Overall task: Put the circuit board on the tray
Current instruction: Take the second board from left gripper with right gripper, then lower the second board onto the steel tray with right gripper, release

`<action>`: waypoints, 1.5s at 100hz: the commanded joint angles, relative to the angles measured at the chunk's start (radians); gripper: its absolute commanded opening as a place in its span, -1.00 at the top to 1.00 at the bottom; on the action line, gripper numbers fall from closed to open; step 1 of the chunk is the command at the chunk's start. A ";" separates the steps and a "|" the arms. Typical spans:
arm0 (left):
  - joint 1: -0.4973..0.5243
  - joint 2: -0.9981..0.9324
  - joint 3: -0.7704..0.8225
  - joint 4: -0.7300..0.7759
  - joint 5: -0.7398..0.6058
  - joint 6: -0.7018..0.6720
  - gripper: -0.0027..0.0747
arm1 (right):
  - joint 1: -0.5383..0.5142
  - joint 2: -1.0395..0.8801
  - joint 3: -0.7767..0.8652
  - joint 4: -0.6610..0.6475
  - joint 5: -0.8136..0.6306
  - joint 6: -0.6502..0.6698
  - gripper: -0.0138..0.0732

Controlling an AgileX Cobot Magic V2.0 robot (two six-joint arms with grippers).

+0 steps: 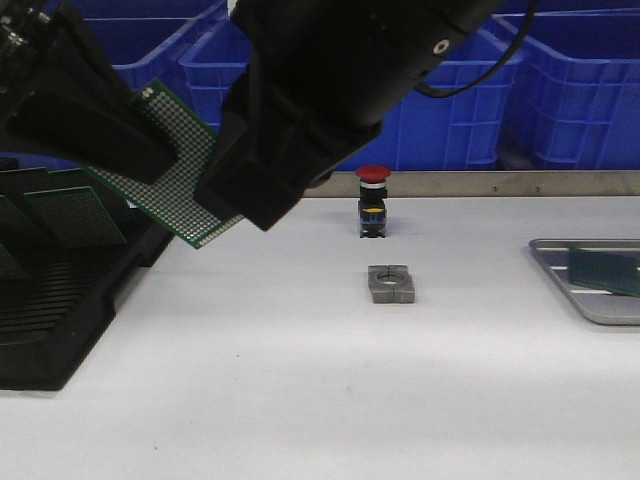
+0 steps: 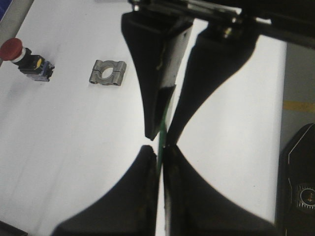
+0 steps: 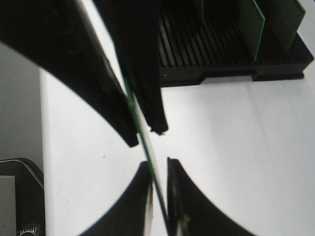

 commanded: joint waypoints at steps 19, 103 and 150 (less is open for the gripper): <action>-0.006 -0.016 -0.030 -0.062 -0.096 -0.029 -0.20 | -0.006 -0.034 -0.030 0.045 -0.068 0.018 0.84; -0.006 -0.063 -0.030 -0.017 -0.276 -0.029 -0.48 | -0.896 0.134 -0.026 0.353 0.234 0.188 0.84; -0.006 -0.063 -0.030 -0.017 -0.276 -0.029 -0.48 | -1.000 0.249 -0.027 0.347 0.235 0.177 0.44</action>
